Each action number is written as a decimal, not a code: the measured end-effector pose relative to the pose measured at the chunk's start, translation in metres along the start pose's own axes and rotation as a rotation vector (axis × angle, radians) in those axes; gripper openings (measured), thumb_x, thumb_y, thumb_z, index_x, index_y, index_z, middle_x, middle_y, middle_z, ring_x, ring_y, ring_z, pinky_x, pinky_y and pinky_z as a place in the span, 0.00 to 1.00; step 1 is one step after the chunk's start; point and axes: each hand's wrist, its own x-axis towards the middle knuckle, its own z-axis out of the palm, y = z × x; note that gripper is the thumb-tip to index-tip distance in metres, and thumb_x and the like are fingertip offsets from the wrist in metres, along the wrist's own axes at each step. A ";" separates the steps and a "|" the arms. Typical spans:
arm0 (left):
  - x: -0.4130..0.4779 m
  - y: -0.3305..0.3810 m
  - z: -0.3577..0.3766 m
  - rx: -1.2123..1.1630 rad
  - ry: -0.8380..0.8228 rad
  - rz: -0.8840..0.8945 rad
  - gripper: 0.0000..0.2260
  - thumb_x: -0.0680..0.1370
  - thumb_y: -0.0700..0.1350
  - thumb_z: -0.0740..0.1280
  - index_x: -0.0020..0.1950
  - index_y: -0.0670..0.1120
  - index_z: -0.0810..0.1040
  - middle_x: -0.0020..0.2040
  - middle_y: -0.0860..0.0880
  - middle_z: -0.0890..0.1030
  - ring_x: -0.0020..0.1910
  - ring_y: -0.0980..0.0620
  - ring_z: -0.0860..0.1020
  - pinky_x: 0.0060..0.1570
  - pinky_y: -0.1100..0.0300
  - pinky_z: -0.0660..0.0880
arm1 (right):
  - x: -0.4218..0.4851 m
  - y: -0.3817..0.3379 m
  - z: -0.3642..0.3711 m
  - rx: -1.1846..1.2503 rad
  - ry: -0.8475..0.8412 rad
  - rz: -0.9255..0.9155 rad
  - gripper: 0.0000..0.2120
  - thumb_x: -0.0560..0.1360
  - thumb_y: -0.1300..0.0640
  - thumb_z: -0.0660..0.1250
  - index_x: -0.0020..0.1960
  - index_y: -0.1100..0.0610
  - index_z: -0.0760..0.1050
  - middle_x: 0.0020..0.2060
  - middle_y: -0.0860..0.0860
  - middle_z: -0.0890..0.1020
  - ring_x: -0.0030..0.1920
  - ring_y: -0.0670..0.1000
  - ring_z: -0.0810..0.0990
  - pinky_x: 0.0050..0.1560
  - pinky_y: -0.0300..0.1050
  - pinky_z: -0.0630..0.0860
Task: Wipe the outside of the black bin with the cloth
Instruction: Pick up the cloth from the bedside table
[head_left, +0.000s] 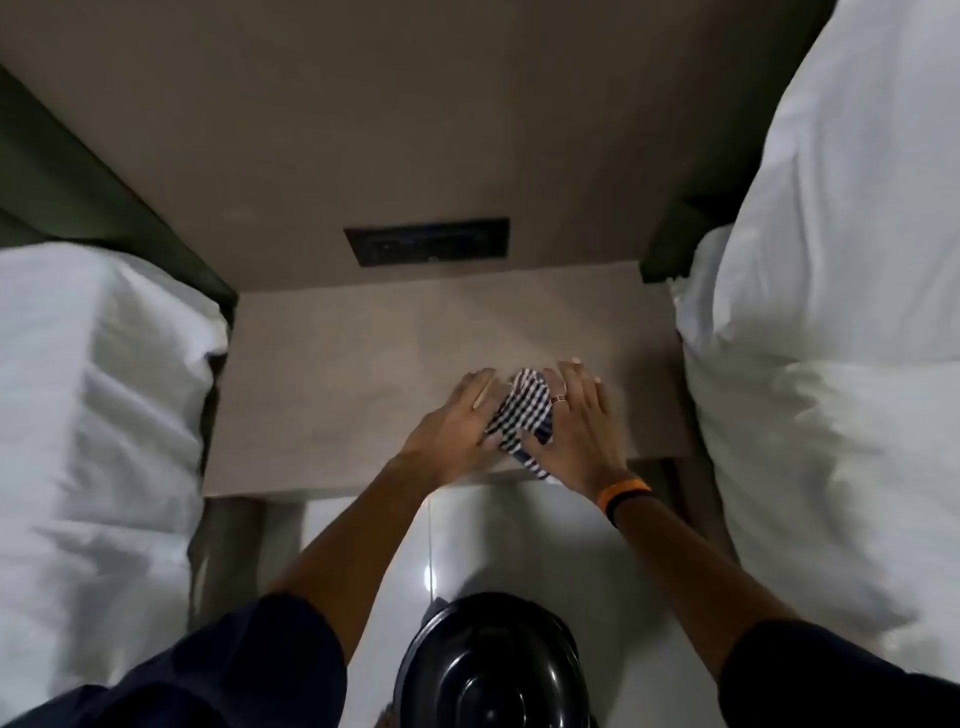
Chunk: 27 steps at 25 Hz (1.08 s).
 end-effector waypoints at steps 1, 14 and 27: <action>0.017 -0.009 0.020 0.021 -0.029 0.016 0.32 0.84 0.49 0.63 0.85 0.47 0.53 0.86 0.42 0.50 0.85 0.42 0.50 0.76 0.42 0.68 | 0.005 0.009 0.023 0.010 -0.036 0.001 0.46 0.71 0.30 0.57 0.80 0.56 0.59 0.80 0.57 0.66 0.81 0.60 0.62 0.82 0.61 0.60; 0.092 -0.013 0.126 -0.127 0.287 -0.059 0.16 0.78 0.34 0.66 0.64 0.42 0.83 0.66 0.43 0.84 0.61 0.45 0.82 0.64 0.55 0.76 | 0.011 0.028 0.144 0.005 0.150 0.103 0.23 0.85 0.55 0.55 0.79 0.55 0.65 0.82 0.53 0.64 0.84 0.54 0.59 0.85 0.55 0.54; -0.193 0.030 0.244 -0.288 0.145 0.232 0.32 0.75 0.48 0.76 0.77 0.43 0.71 0.78 0.40 0.71 0.80 0.41 0.67 0.79 0.53 0.64 | -0.269 -0.002 0.167 0.507 0.295 0.542 0.19 0.79 0.65 0.61 0.67 0.56 0.77 0.62 0.56 0.84 0.61 0.55 0.83 0.63 0.50 0.80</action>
